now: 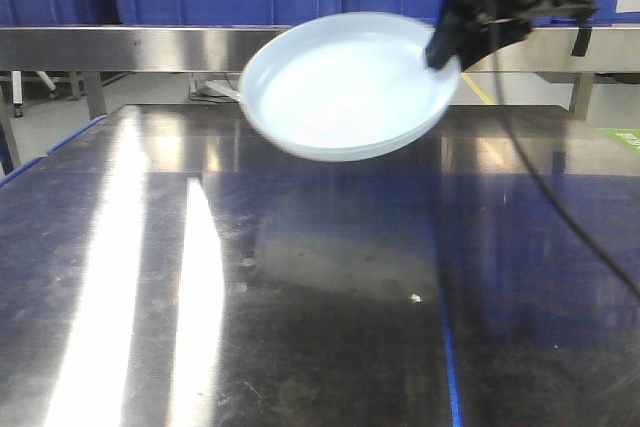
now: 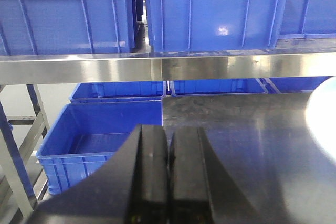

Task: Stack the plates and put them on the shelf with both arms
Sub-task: 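Lift the plate stack up off the table with the right gripper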

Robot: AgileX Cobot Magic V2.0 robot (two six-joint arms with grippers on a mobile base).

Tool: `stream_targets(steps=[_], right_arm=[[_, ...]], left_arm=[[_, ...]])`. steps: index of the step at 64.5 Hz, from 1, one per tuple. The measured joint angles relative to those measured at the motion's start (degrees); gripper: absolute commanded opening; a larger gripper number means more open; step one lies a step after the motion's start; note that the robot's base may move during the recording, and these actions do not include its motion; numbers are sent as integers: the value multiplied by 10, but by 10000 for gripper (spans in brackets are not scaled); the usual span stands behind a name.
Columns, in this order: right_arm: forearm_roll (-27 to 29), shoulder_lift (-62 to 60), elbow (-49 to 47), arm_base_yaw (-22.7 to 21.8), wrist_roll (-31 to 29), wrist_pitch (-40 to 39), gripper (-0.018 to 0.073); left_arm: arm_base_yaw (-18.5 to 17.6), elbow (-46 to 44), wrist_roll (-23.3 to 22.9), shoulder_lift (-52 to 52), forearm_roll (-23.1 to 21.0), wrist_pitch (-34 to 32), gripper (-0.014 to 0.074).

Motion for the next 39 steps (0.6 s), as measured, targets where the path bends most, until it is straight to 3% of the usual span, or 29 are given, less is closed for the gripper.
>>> stream_targets(steps=[24, 39], right_arm=[[0, -192, 245, -93, -16, -269, 57], [0, -303, 366, -98, -18, -306, 57]], left_arm=[[0, 0, 0, 0, 0, 0, 83], [0, 0, 0, 0, 0, 0, 83]])
